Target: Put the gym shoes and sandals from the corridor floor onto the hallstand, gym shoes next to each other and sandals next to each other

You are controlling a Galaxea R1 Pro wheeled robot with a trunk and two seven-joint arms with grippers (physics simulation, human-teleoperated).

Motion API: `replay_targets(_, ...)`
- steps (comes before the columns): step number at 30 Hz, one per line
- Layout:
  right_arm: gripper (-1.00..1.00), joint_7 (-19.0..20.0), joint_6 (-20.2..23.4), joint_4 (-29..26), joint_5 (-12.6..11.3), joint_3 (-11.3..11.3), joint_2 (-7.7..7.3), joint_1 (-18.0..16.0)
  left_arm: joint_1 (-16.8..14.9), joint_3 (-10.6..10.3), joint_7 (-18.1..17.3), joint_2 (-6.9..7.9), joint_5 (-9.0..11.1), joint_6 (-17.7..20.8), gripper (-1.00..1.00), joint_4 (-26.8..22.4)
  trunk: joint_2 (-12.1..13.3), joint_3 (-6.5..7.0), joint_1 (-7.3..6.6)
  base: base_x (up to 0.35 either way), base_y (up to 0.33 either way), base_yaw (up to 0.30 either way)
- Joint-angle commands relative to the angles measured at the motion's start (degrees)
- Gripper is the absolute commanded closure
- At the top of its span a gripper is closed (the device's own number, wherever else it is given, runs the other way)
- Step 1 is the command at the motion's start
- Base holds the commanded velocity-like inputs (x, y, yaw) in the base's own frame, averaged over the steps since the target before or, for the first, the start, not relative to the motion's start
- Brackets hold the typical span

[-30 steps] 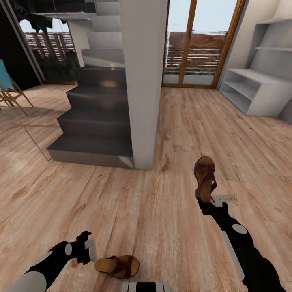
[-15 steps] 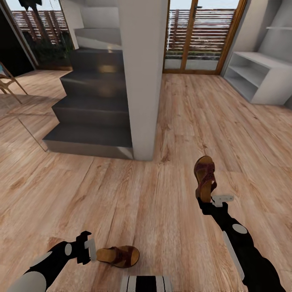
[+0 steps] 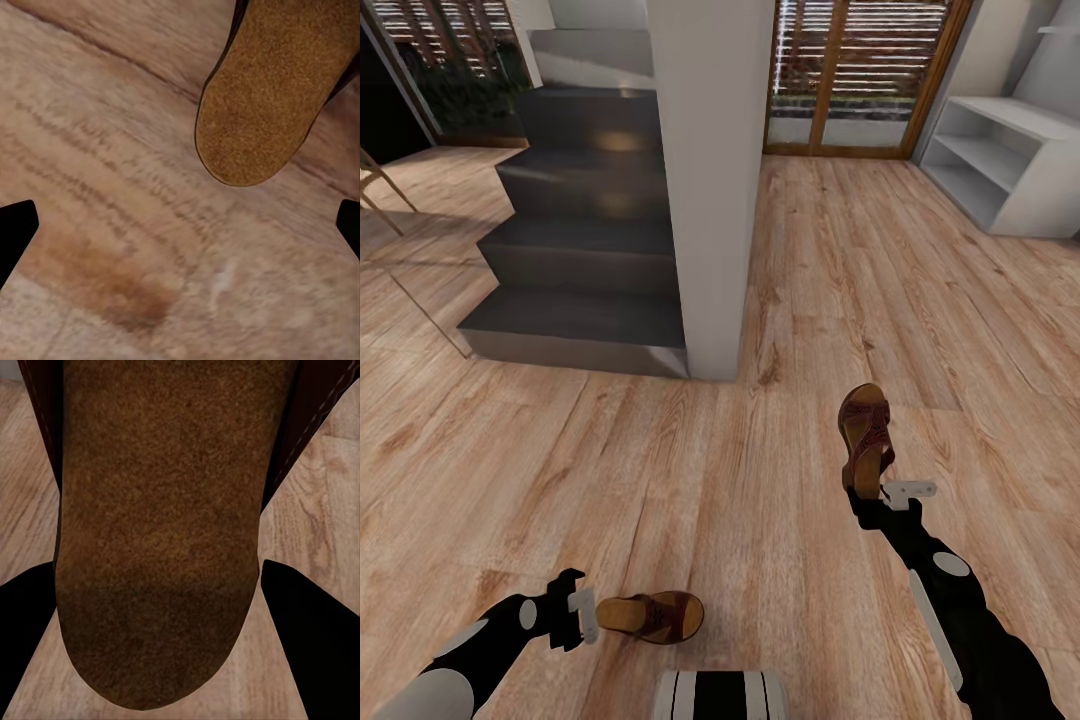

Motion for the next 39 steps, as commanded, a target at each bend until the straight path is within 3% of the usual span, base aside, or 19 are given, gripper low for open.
replay_targets(1,1.0,0.31,0.32,-0.11,-0.04,-0.09,0.01,-0.02,-0.06,-0.15,-0.04,0.0,-0.59,-0.29,-1.0,-0.1,-0.02,-0.06,-0.01,0.0,0.0,0.0)
replay_targets(10,1.0,0.31,0.32,-0.09,-0.03,-0.09,0.01,-0.02,-0.68,-0.02,-0.06,-0.24,-3.2,-0.16,-1.0,-2.91,-0.02,-0.08,-0.01,0.0,0.0,0.0)
replay_targets(18,1.0,0.31,0.32,-0.13,-0.03,-0.09,0.01,-0.02,-0.71,0.02,-0.12,-0.26,-3.54,1.18,-1.0,-4.77,-0.02,-0.13,-0.01,0.0,0.0,0.0)
replay_targets(28,1.0,0.31,0.38,-1.07,-0.03,-0.09,0.01,-0.02,-0.7,-0.05,-0.13,-0.2,-3.61,2.86,-1.0,-5.06,-0.15,-3.01,0.25,0.0,0.0,0.0)
replay_targets(39,1.0,0.31,0.41,-1.72,-0.03,-0.09,0.01,-0.02,-0.25,-0.06,-0.13,-0.04,-3.66,3.04,-1.0,-5.06,-0.15,-3.4,0.25,0.0,0.0,-0.002)
